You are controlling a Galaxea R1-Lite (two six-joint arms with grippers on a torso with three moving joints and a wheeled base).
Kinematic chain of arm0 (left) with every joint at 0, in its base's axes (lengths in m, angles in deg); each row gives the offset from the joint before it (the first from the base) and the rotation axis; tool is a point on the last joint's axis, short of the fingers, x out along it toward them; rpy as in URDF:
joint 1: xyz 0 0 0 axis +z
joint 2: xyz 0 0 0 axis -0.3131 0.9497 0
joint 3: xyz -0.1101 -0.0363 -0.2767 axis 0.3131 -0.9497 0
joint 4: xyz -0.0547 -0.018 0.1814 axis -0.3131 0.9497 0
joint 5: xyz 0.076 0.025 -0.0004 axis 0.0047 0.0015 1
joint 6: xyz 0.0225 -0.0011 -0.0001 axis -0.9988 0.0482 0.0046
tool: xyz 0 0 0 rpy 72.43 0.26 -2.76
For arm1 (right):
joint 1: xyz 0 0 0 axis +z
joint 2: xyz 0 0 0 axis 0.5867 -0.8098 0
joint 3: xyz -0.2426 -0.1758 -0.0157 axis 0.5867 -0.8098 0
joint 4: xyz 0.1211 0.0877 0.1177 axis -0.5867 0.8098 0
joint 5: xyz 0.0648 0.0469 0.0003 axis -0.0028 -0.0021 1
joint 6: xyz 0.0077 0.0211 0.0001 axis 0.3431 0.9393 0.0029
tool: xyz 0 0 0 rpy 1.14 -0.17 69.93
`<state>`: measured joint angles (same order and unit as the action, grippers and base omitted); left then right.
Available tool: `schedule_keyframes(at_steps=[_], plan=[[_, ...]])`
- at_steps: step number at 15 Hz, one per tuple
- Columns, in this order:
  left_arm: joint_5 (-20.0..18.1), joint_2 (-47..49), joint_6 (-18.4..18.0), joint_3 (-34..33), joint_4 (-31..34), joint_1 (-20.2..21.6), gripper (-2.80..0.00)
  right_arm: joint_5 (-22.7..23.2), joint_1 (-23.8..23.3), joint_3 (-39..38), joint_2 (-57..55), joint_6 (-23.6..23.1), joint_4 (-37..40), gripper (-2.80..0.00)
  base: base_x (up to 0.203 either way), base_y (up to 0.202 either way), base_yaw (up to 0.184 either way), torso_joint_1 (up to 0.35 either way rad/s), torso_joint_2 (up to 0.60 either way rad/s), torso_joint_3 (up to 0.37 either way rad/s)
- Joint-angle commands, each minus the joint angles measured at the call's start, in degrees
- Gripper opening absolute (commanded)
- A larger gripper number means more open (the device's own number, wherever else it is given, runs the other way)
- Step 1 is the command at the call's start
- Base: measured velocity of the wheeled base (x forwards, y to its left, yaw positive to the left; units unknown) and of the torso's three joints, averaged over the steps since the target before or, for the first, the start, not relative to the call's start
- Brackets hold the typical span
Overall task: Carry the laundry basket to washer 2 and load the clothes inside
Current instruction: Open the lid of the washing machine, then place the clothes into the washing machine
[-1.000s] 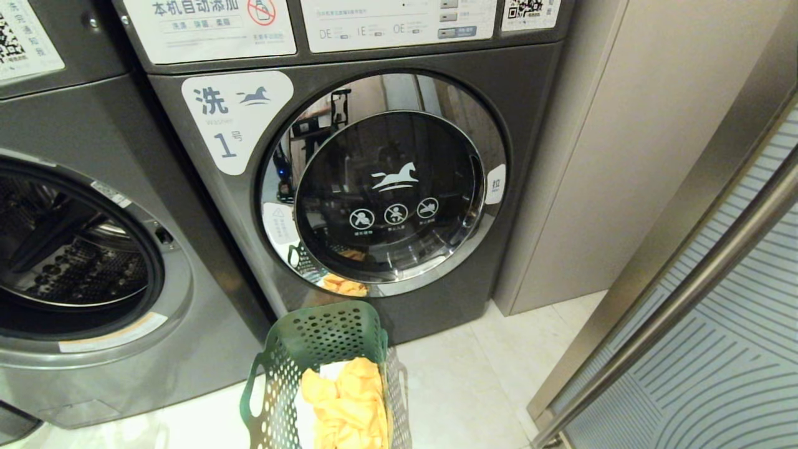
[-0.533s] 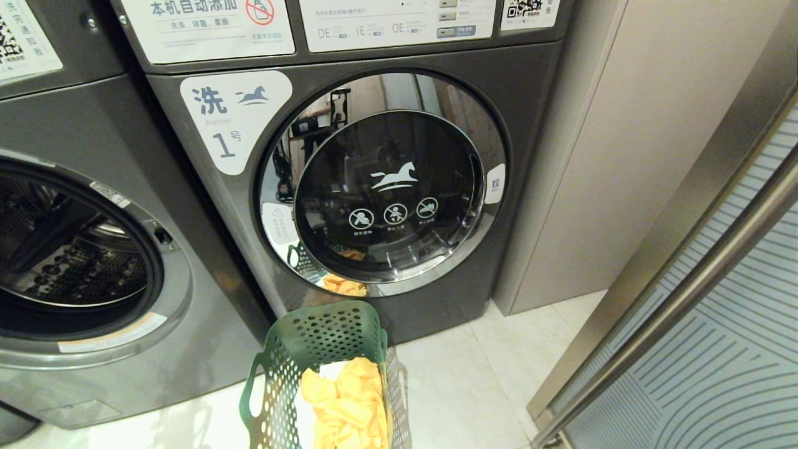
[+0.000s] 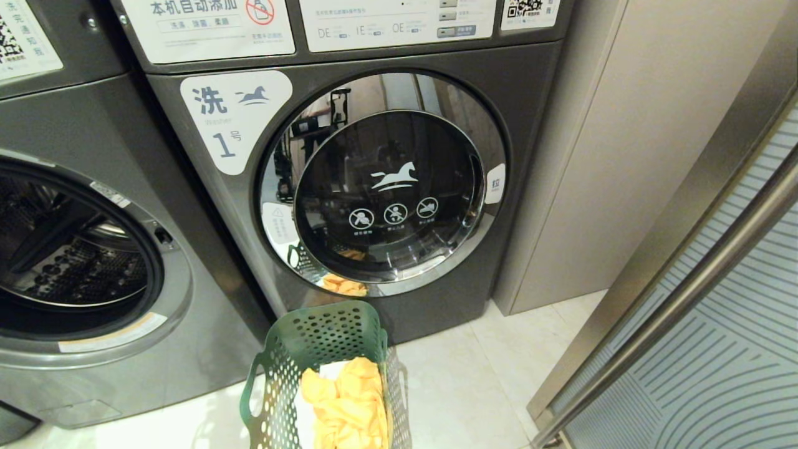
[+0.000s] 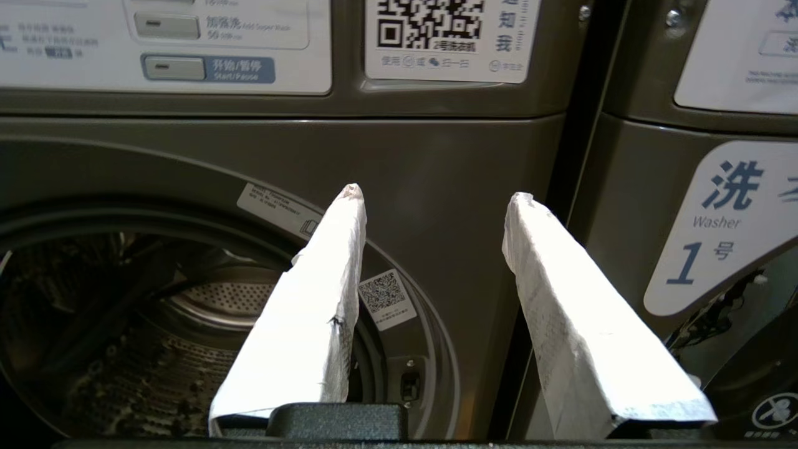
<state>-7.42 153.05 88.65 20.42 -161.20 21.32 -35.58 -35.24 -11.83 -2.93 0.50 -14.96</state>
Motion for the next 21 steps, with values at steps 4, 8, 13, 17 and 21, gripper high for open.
schedule_keyframes(at_steps=[4,8,13,17,21], plan=[[-0.1,-2.7,-3.6,-6.1,-0.3,-1.5,-2.80,0.0,0.0,0.0,-0.1,0.0,0.0,-2.80,0.000,0.000,0.000,0.000,0.00,0.000],[0.2,-10.3,-4.5,-12.1,3.7,-2.7,-2.80,0.0,0.0,0.0,-0.1,0.0,0.0,-2.80,0.000,0.000,0.000,0.000,0.00,0.000],[0.0,-22.2,-7.6,-22.0,9.0,-8.1,-2.80,0.0,0.0,0.0,-0.1,0.0,0.0,-2.80,0.000,0.000,0.000,0.000,0.00,0.000],[0.0,-33.8,-10.6,-36.4,9.5,-14.1,-2.80,0.0,0.0,0.0,-0.1,0.0,0.0,-2.80,0.000,0.000,0.000,0.000,0.00,0.000],[0.4,-40.5,-4.9,-37.3,15.0,-26.5,-2.80,0.0,0.0,0.0,-0.1,0.0,0.0,-2.80,0.000,0.000,0.000,0.000,0.00,0.000]])
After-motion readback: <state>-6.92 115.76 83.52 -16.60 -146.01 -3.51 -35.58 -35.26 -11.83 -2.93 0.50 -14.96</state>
